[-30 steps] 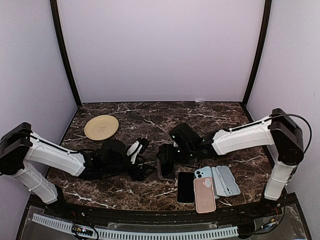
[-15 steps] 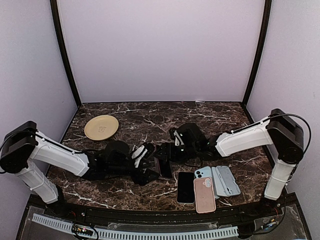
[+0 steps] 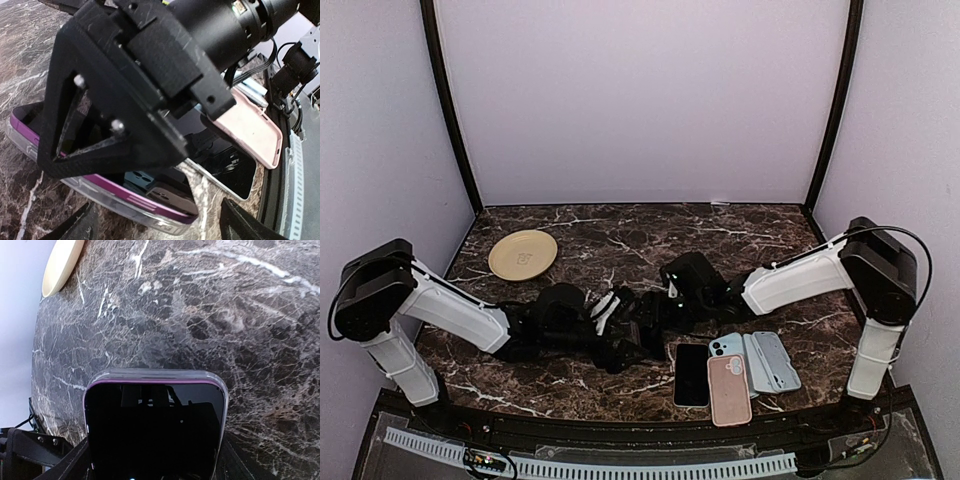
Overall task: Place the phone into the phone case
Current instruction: Press the corner of the phone case at the bottom left corner of the phone case, then pass from the right arm to the left, then place the phone with the phone case at the center of the board, then pick up the phone with the phone case at the center of the board.
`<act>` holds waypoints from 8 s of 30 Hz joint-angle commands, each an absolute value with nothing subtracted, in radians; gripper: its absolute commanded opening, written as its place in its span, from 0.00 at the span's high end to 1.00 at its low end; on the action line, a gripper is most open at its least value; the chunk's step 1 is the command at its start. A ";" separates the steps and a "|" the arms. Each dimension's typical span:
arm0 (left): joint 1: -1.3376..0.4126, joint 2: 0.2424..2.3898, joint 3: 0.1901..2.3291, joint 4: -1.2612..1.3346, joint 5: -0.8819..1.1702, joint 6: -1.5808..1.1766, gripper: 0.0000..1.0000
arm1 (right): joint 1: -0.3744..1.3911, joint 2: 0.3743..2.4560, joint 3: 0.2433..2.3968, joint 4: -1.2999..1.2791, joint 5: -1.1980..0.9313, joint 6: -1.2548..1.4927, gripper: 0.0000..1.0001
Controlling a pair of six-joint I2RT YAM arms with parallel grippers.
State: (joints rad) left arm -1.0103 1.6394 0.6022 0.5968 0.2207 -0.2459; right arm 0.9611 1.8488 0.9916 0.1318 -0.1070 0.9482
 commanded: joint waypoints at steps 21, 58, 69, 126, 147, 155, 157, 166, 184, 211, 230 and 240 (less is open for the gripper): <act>-0.953 1.730 0.714 0.553 0.128 -0.385 0.32 | 1.004 1.707 1.053 0.113 0.106 0.995 0.67; -0.953 1.167 0.571 0.861 0.413 -0.265 1.00 | 0.979 1.185 0.858 0.321 -0.393 0.420 0.09; -0.953 1.146 0.599 0.892 0.509 -0.349 1.00 | 1.027 1.257 0.982 0.309 -0.462 0.338 0.41; -0.955 1.235 0.506 1.031 0.602 -0.443 1.00 | 0.979 1.222 0.881 0.288 -0.414 0.380 0.35; -0.867 1.638 0.386 1.505 0.639 -0.891 1.00 | 0.915 1.448 0.725 0.612 -0.568 0.621 0.80; -0.852 1.838 0.453 1.471 0.560 -1.012 0.86 | 0.883 1.610 0.806 0.468 -0.545 0.683 0.97; -0.852 1.836 0.455 1.403 0.514 -0.991 0.77 | 0.873 1.639 0.822 0.422 -0.528 0.675 0.97; -0.846 1.807 0.541 1.011 0.422 -0.859 0.71 | 0.803 1.757 0.833 0.415 -0.553 0.728 0.94; -0.837 1.877 0.741 0.462 0.314 -0.839 0.49 | 0.738 1.943 0.923 0.261 -0.510 0.657 0.86; -0.836 1.781 0.799 0.238 0.181 -0.727 0.50 | 0.851 1.937 1.255 -0.377 0.028 0.588 0.34; -0.736 1.499 0.764 0.030 -0.081 -0.591 0.30 | 1.091 2.192 1.649 -0.752 0.360 0.905 0.01; -0.732 1.460 0.749 0.028 -0.076 -0.577 0.30 | 1.100 2.206 1.593 -0.757 0.362 0.924 0.05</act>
State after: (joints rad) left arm -0.7376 1.5169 0.7582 0.0479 -0.0643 -0.6056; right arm 1.0916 2.1853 1.6291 -0.7082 0.3420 0.9016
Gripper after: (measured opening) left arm 0.703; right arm 0.965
